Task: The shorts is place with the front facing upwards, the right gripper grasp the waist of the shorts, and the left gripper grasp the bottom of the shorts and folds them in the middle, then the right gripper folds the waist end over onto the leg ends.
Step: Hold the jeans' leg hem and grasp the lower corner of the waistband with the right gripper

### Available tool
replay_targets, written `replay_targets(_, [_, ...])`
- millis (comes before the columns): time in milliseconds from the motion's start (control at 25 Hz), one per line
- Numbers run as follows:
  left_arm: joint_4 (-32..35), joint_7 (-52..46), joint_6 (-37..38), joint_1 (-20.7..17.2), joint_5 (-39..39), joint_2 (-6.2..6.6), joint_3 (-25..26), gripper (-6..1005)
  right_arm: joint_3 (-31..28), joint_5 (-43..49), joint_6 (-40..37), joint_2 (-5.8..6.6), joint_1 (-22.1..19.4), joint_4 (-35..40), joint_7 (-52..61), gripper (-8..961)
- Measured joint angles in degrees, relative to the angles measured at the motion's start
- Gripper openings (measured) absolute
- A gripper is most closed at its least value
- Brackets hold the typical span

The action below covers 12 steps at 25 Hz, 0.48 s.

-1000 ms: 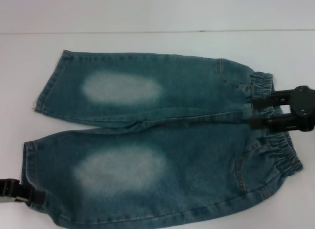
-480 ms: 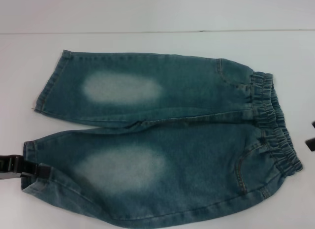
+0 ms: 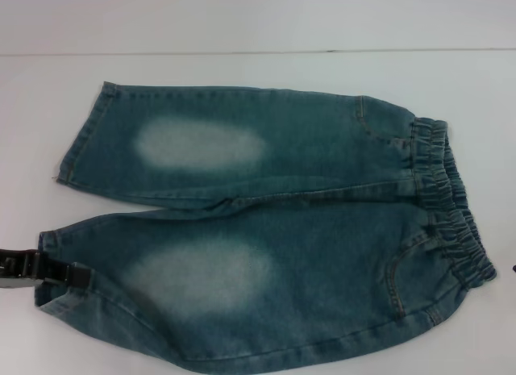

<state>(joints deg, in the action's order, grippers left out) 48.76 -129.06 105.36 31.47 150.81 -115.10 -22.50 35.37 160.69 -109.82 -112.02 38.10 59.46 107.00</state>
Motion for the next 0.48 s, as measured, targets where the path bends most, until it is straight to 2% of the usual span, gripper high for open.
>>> replay_targets(240, [0.02,0.14,-0.17,0.45,0.01,-0.11,-0.05,28,4.16,1.8,2.87,-0.28,2.3,-5.45,1.49,729])
replay_targets(480, [0.02,0.17,-0.69,0.59,0.01,-0.35,-0.09,29,8.19,1.99,5.47,0.14,4.75,-10.01,2.93,729])
